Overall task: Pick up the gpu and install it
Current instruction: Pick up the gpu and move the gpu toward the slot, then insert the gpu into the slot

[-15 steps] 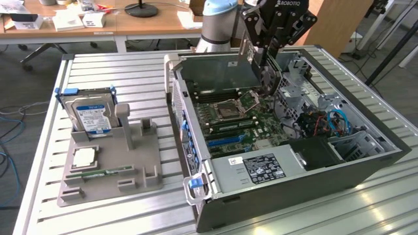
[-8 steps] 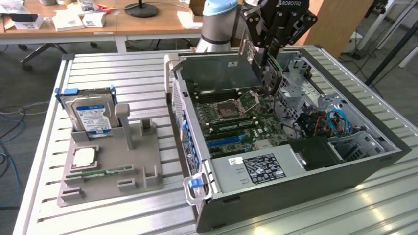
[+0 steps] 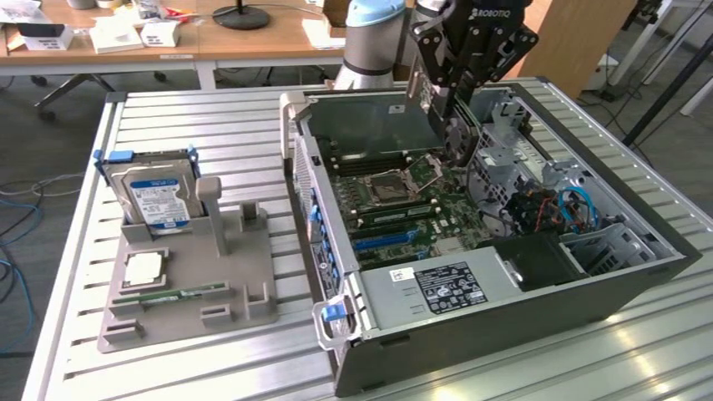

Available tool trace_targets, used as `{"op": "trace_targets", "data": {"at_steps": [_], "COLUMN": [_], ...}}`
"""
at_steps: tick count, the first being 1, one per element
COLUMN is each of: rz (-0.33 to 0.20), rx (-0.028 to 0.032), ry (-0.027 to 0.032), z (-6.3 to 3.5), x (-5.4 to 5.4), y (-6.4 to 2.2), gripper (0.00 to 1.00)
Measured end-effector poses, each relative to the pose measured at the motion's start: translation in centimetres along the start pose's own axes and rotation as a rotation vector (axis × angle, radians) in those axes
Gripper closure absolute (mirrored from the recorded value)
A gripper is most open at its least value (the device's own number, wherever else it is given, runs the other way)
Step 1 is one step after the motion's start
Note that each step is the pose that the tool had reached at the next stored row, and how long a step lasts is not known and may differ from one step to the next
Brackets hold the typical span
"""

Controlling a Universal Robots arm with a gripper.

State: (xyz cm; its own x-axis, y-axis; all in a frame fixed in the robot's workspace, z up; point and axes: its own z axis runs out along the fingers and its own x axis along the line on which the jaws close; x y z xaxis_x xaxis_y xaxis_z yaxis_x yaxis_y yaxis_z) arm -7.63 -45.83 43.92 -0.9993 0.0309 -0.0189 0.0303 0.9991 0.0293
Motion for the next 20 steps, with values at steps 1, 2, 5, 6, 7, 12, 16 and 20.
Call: {"op": "trace_targets", "data": {"at_steps": [1,2,5,6,7,12,16,20], "rz": [0.0,0.0,0.0,-0.001,-0.001,-0.013,-0.013,-0.013], "rx": [0.0,0.0001,0.0002,0.0002,0.0003,-0.0002,-0.0002,-0.0002], "ry": [0.0,0.0,0.0001,0.0,0.0001,0.0013,0.0014,0.0014], "z": [0.19,0.37,0.85,0.91,0.92,0.99,0.98,0.98], "x": [0.0,0.01,0.02,0.02,0.0,-0.51,-0.52,-0.52], "y": [0.0,-0.01,-0.02,-0.02,-0.02,-0.02,-0.01,-0.01], "gripper": [0.74,0.74,0.74,0.74,0.74,0.74,0.74,0.74]}}
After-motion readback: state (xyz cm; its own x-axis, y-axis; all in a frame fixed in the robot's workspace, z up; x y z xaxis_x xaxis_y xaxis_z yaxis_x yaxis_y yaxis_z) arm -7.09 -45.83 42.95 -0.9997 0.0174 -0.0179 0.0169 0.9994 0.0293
